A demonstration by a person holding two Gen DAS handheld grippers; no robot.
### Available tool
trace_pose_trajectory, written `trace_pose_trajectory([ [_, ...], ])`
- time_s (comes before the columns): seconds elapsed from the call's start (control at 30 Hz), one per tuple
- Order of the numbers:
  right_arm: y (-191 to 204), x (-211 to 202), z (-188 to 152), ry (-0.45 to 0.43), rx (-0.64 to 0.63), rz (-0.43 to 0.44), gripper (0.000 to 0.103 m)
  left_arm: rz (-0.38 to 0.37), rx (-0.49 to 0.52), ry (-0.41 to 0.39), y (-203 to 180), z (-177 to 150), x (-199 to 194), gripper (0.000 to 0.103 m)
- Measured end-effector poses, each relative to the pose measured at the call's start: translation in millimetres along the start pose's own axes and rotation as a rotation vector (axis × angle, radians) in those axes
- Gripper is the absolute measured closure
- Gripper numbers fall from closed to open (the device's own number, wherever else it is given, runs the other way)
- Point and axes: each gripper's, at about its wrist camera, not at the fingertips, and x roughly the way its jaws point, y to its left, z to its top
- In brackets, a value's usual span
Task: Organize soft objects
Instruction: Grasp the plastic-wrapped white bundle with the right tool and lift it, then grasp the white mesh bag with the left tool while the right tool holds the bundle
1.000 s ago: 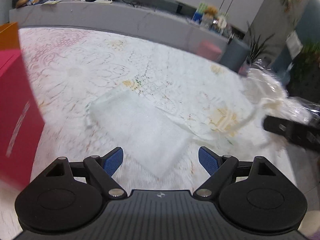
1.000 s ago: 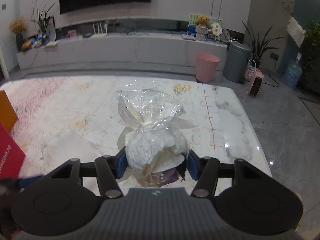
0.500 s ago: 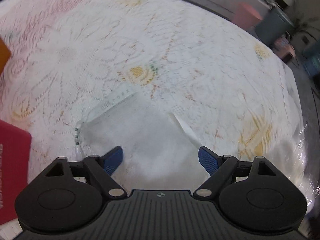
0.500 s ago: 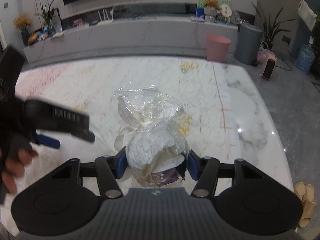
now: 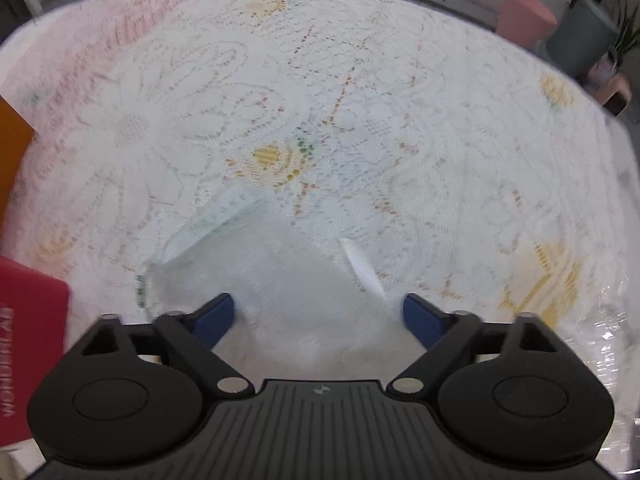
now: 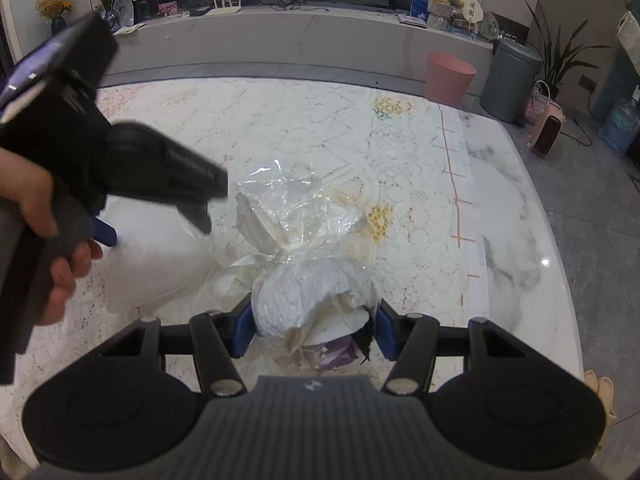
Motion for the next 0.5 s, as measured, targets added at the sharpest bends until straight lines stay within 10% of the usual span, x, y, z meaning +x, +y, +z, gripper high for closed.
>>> trace_pose_trajectory([
  [0.07,-0.6,-4.3,0.5,-0.011,0.003,0.008,0.045,0.023,0.006,-0.036,2.6,-1.1,-4.9,0.046],
  [0.13,-1.5,-9.8,1.2,-0.028,0.011,0.02,0.045,0.044,0.03,-0.033,6.4,1.7,-7.3,0.1],
  [0.5,-6.7,-19.9,2.7,-0.064,0.034,0.05,0.045,-0.059,0.099,-0.067,51.4,4.7,-36.6,0.101],
])
